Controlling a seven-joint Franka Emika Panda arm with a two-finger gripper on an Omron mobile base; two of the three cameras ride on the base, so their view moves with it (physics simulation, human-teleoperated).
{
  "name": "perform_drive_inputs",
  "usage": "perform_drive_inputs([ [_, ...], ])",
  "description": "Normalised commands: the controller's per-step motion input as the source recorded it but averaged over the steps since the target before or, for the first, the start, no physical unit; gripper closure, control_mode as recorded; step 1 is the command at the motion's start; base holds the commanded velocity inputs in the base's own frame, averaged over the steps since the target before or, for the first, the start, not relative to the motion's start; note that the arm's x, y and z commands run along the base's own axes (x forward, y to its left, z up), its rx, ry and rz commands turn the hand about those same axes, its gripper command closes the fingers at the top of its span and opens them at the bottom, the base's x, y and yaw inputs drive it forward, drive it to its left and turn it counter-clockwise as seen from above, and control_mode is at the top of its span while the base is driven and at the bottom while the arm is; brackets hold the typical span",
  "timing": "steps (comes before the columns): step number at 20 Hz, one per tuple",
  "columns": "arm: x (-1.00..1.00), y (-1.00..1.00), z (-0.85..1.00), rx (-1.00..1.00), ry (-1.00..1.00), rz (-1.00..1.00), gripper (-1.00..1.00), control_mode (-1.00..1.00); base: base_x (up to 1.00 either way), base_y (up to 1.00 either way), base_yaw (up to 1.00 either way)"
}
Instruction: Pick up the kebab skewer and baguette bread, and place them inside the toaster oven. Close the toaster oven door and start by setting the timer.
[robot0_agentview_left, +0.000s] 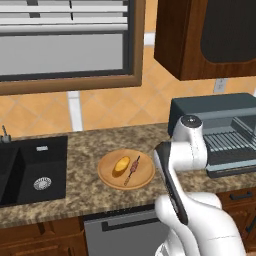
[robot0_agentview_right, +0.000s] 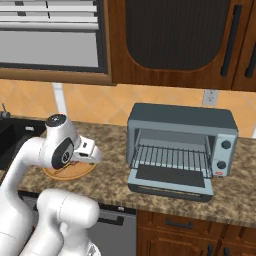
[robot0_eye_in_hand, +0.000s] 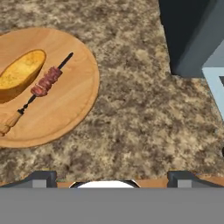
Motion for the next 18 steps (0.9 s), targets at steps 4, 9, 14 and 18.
perform_drive_inputs([
  [4,0.06,1.00,-0.42,0.01,0.09,-0.01,-1.00,-1.00,0.00,0.00,0.00],
  [9,0.27,1.00,-0.16,0.02,0.06,-0.02,-1.00,-1.00,0.00,0.00,0.00],
  [14,0.54,0.65,-0.18,0.00,0.07,0.01,-1.00,-1.00,0.00,0.00,0.00],
  [18,0.55,0.20,-0.26,-0.01,0.00,0.01,-1.00,-1.00,0.00,0.00,0.00],
])
